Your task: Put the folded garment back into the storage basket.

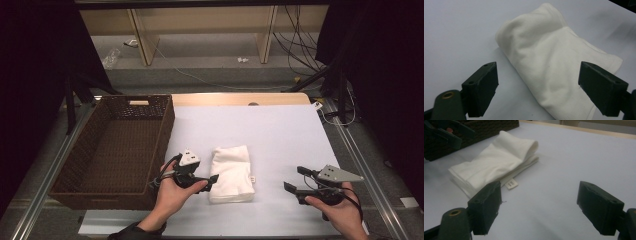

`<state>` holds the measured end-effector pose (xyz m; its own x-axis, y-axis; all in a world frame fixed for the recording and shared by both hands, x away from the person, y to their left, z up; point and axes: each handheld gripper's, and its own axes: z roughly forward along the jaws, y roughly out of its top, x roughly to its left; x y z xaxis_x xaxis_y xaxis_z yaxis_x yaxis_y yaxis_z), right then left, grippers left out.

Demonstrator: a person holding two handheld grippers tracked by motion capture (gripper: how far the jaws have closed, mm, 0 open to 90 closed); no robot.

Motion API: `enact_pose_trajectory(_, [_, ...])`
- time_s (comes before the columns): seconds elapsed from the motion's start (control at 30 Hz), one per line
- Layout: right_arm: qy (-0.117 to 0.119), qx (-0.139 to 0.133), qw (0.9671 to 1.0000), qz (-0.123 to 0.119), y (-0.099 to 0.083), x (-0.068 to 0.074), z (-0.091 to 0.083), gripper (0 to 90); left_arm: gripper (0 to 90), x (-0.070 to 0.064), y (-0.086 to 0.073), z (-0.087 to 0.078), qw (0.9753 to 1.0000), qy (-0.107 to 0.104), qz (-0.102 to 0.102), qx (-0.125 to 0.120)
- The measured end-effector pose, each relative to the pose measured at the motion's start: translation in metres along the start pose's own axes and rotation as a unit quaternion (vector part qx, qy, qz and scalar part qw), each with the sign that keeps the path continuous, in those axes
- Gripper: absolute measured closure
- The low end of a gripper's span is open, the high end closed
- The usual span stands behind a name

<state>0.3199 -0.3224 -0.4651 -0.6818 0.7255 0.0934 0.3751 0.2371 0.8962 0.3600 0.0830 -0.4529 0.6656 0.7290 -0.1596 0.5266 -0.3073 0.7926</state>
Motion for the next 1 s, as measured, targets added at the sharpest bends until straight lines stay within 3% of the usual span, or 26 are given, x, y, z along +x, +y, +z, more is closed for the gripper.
enact_pose_trajectory(0.43, [0.000, 0.000, 1.0000, 0.000, 0.000, 0.001, 0.000, 20.8, 16.2, 0.001, -0.001, 0.004, 0.9999, 0.000, -0.007, 0.012])
enact_pose_trajectory(0.57, [-0.002, 0.006, 1.0000, -0.006, 0.000, 0.002, 0.001, 20.8, 16.2, 0.002, 0.001, 0.010, 0.9996, -0.007, -0.018, 0.019])
enact_pose_trajectory(0.73, [-0.003, 0.007, 0.9999, -0.008, 0.000, 0.002, 0.001, 20.8, 16.3, 0.005, 0.006, 0.024, 0.9987, -0.017, -0.039, 0.027])
enact_pose_trajectory(0.87, [-0.001, 0.006, 0.9999, -0.008, 0.000, 0.003, 0.003, 20.8, 16.2, 0.011, 0.011, 0.040, 0.9967, -0.028, -0.065, 0.041])
enact_pose_trajectory(1.0, [-0.001, 0.007, 0.9999, -0.010, 0.000, 0.003, 0.003, 21.0, 16.8, 0.017, 0.014, 0.057, 0.9952, -0.022, -0.076, 0.057])
